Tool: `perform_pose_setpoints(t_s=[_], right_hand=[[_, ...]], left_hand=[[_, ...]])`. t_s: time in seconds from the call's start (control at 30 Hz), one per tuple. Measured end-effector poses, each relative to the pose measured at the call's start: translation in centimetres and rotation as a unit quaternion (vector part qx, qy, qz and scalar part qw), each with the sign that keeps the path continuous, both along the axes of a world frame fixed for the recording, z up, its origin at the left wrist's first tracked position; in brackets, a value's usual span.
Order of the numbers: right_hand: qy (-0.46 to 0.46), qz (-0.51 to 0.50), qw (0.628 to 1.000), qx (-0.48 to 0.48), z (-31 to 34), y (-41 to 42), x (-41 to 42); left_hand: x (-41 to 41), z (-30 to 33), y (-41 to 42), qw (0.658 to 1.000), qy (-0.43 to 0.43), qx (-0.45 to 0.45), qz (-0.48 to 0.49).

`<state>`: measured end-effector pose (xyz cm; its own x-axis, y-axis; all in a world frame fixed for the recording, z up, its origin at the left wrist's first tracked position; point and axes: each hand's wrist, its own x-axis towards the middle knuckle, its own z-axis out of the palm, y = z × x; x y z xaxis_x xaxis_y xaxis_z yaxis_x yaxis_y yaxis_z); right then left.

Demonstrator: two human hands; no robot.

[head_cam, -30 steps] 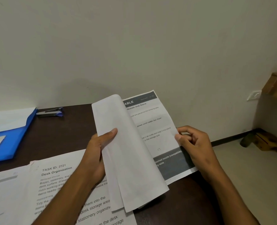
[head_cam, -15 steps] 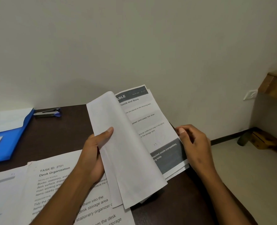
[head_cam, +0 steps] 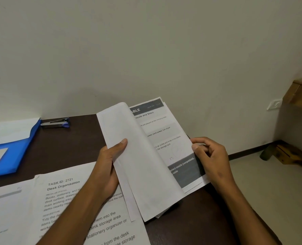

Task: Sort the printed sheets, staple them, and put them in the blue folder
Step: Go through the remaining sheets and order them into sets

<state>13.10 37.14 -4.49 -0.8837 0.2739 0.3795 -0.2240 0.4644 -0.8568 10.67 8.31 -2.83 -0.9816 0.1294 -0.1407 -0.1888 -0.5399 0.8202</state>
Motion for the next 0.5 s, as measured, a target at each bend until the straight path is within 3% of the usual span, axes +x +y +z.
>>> perform_pose_setpoints(t_s=[0.2,0.5], right_hand=[[-0.013,-0.012,0.995,0.100,0.3,-0.9,0.4],[0.001,-0.052,0.985,0.165,0.3,-1.5,0.6]], left_hand=[[-0.1,0.1,0.1,1.000,0.003,-0.019,0.003],[-0.2,-0.1,0.3,0.998,0.005,-0.055,0.013]])
